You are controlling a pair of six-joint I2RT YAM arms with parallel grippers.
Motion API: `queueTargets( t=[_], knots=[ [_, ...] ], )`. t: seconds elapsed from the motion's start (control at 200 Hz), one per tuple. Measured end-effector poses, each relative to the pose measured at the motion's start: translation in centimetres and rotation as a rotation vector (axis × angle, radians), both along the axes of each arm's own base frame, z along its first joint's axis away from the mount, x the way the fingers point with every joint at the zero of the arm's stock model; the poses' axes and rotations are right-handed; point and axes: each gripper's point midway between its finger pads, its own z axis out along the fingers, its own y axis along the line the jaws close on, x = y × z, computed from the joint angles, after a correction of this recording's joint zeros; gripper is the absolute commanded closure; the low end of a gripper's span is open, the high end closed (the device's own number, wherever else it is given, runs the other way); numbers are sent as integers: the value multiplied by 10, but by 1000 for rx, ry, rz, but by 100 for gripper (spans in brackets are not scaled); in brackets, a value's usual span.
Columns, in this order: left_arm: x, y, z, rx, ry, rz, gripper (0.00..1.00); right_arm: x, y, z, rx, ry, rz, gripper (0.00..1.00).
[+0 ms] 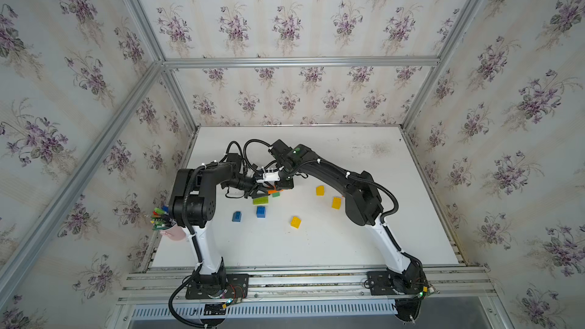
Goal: Assemble a fork with lego
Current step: Assemble the lego brick with the lego brick.
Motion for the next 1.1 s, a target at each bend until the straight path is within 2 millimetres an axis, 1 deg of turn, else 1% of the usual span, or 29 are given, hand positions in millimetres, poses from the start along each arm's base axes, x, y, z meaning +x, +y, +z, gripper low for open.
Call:
queueTargets(
  t=[0.18,0.405,0.455,0.664,0.799,0.914,0.984,1.099],
  knots=[
    [0,0,0,-6,3,1,60,-5,-1,-7,1,29,9,73],
    [2,2,0,-1,30,4,59,-21,-4,-7,7,79,25,75],
    [1,3,0,1,34,3,58,-21,-4,-7,8,79,24,75],
    [2,5,1,22,23,-13,58,-21,-2,0,33,67,10,76],
    [2,5,1,26,23,-15,58,-23,-8,6,16,62,8,76],
    [2,3,1,32,20,-22,58,-19,-7,15,25,47,7,76],
    [2,3,1,38,18,-24,58,-12,-4,21,40,34,2,76],
    [1,2,0,44,11,-30,58,-5,-8,15,31,36,-19,76]
  ],
)
